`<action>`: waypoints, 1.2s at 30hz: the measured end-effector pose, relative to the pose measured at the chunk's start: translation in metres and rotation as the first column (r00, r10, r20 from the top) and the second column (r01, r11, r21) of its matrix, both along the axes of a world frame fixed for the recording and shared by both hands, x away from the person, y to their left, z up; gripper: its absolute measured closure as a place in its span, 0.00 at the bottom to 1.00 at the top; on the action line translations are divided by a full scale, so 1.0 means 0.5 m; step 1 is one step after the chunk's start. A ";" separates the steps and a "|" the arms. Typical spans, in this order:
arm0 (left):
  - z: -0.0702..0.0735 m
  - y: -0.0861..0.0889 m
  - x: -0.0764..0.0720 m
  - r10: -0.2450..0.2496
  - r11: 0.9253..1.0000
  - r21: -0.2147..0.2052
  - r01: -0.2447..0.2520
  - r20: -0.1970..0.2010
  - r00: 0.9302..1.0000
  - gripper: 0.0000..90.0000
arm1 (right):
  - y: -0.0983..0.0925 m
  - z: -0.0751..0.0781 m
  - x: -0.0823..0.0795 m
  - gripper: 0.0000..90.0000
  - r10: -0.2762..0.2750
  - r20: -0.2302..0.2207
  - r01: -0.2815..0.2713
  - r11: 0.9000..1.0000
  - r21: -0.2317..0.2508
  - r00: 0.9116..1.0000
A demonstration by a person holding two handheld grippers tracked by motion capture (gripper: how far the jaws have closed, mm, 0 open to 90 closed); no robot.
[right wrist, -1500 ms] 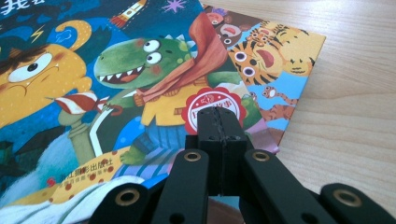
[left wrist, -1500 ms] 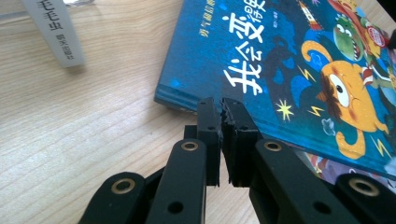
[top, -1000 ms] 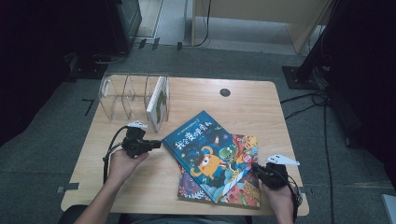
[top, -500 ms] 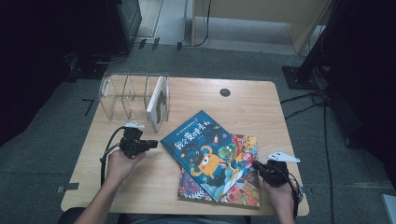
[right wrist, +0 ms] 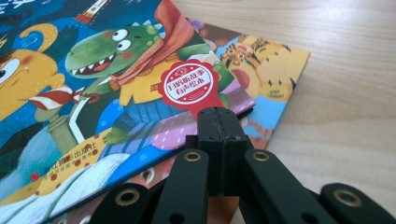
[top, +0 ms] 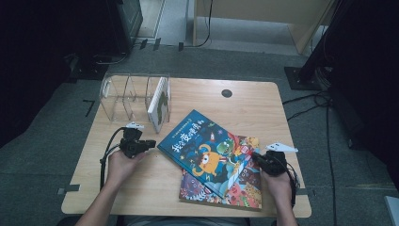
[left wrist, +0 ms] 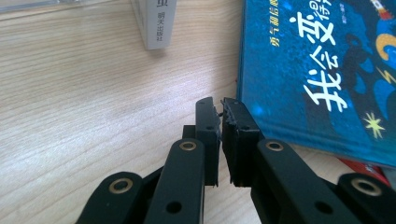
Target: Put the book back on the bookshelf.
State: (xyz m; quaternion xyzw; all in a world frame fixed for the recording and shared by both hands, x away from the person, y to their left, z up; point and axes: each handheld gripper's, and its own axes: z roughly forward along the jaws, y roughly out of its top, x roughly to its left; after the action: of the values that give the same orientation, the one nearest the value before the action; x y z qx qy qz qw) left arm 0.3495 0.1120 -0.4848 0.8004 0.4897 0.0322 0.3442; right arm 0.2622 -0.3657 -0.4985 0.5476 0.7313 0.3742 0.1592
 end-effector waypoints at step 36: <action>0.009 -0.004 -0.113 -0.067 0.997 -0.042 0.063 -0.095 0.993 0.93 | 0.016 -0.001 0.096 1.00 0.012 0.010 -0.012 1.000 -0.001 1.000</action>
State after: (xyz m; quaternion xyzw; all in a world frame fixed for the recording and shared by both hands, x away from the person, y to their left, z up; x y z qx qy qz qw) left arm 0.2928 0.1100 -0.4802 0.8096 0.4801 -0.0273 0.3366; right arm 0.3100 -0.3577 -0.4989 0.5410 0.7340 0.3778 0.1608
